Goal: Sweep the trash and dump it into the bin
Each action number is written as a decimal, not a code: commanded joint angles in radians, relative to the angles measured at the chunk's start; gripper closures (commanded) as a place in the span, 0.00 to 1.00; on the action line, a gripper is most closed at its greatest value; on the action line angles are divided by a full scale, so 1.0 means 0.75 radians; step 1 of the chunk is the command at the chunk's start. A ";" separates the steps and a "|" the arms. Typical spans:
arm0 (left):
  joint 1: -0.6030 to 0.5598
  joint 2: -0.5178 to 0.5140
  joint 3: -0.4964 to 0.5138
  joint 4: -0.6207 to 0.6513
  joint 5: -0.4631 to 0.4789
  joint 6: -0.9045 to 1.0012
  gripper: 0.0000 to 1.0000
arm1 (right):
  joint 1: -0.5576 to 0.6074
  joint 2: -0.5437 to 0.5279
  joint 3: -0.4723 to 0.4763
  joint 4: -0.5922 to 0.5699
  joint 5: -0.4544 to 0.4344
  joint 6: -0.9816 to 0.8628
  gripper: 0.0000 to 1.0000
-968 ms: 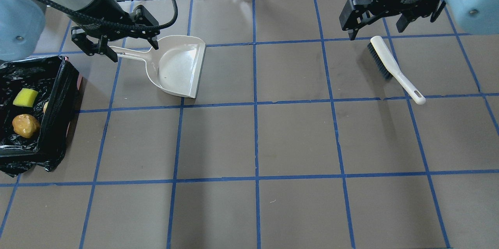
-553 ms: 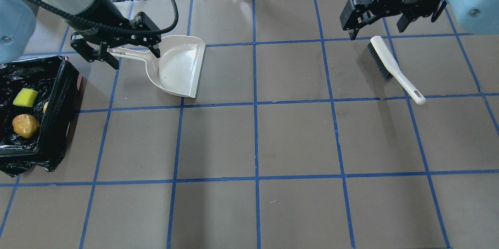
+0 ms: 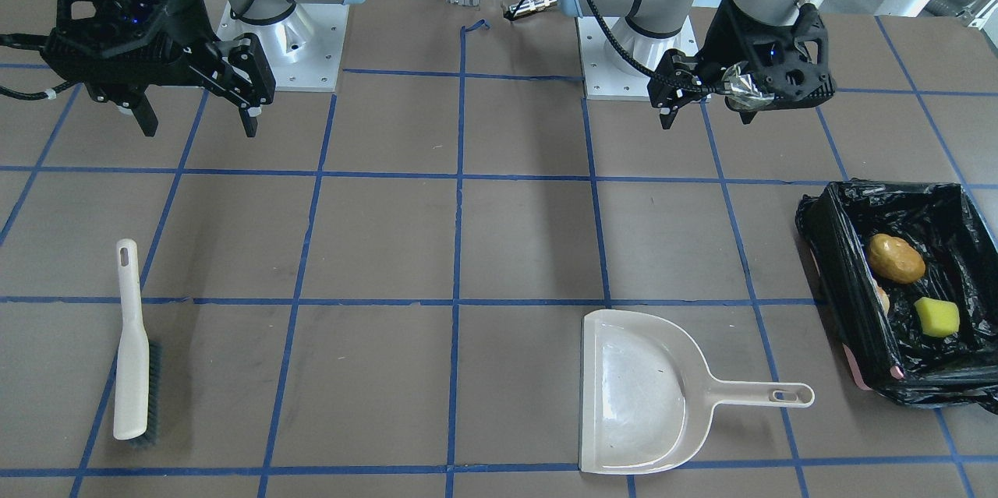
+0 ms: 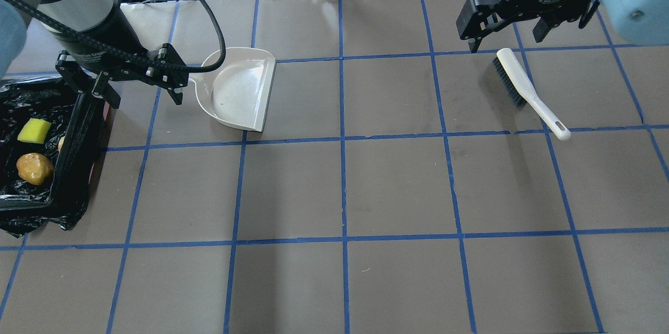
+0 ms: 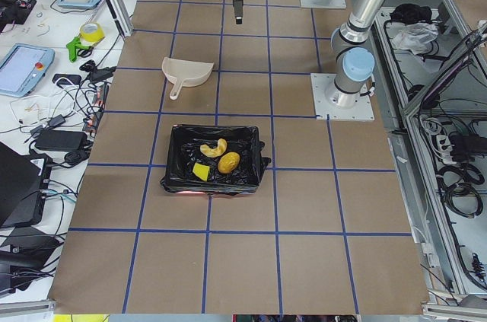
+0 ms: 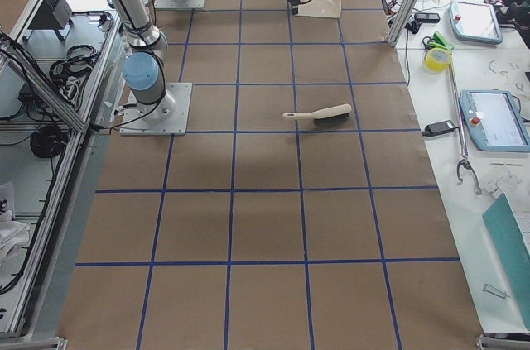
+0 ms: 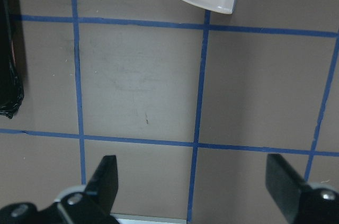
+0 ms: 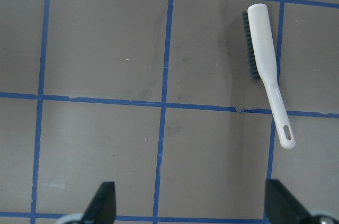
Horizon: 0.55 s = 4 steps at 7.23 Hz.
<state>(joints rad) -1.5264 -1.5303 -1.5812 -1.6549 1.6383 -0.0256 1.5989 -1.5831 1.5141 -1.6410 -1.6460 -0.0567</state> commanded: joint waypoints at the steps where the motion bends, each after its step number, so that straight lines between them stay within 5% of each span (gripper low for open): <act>1: -0.016 -0.019 0.002 0.030 -0.043 -0.015 0.00 | -0.001 0.000 -0.002 0.002 -0.006 0.000 0.00; 4: -0.051 -0.021 -0.009 0.120 -0.090 -0.025 0.00 | 0.001 0.000 -0.002 0.016 -0.004 0.000 0.00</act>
